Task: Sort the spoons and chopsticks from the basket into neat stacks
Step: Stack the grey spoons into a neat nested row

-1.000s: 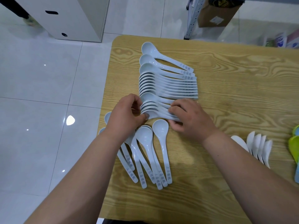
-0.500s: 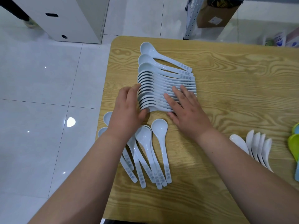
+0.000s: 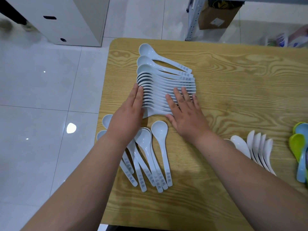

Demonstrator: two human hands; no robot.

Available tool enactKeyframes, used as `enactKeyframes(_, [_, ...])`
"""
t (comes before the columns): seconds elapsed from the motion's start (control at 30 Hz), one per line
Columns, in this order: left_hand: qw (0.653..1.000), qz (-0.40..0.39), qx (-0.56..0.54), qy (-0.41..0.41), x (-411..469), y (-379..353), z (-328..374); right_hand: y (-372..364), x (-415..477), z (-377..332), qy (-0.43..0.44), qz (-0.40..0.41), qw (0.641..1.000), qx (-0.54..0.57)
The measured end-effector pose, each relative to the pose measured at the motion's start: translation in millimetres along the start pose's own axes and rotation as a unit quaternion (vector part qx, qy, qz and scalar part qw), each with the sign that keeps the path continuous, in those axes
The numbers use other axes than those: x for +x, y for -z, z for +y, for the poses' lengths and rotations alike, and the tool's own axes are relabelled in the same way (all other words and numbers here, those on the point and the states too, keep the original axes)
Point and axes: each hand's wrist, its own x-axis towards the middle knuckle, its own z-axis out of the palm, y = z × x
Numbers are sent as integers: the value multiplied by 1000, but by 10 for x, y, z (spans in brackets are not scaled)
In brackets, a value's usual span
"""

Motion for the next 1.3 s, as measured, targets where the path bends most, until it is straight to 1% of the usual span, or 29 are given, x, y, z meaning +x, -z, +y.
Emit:
enactKeyframes(0.27, [999,41,23,-21,-77,41,14,89,-49,11,-4,-25,1000,6])
enactKeyframes(0.37, [998,56,16,-14,-153,103,34,145,-64,0,-9,-38,999,13])
enactKeyframes(0.43, [996,81,21,-19,-232,140,25,189,-99,-17,-10,-16,999,31])
enactKeyframes(0.53, [990,126,47,-48,-387,159,-7,239,-249,-101,4,74,995,69])
enactKeyframes(0.57, [989,124,55,-57,-441,156,-8,252,-326,-157,7,91,993,81])
enactKeyframes(0.6, [989,115,63,-61,-490,145,-8,266,-413,-229,9,89,991,94])
enactKeyframes(0.7, [994,64,80,-45,-602,113,1,256,-705,-473,8,14,990,138])
enactKeyframes(0.77, [995,36,85,-35,-641,104,14,209,-865,-598,-3,-32,989,145])
enactKeyframes(0.9, [994,30,101,-25,-648,79,63,179,-1020,-714,-28,-63,990,127])
enactKeyframes(1.0, [992,36,118,-14,-620,65,97,212,-1048,-732,-36,-51,988,143])
enactKeyframes(1.07, [991,31,130,-23,-612,42,123,228,-1057,-718,-42,-28,986,160])
enactKeyframes(1.13, [989,22,146,-25,-616,23,148,235,-1082,-685,-47,-26,984,170])
enactKeyframes(1.17, [988,14,152,-26,-620,16,154,248,-1095,-661,-58,-36,981,180])
enactKeyframes(1.23, [989,-5,147,-30,-625,15,176,302,-1127,-612,-106,-67,967,220])
enactKeyframes(1.3, [992,-23,121,-41,-642,51,234,384,-1172,-552,-163,-84,938,295])
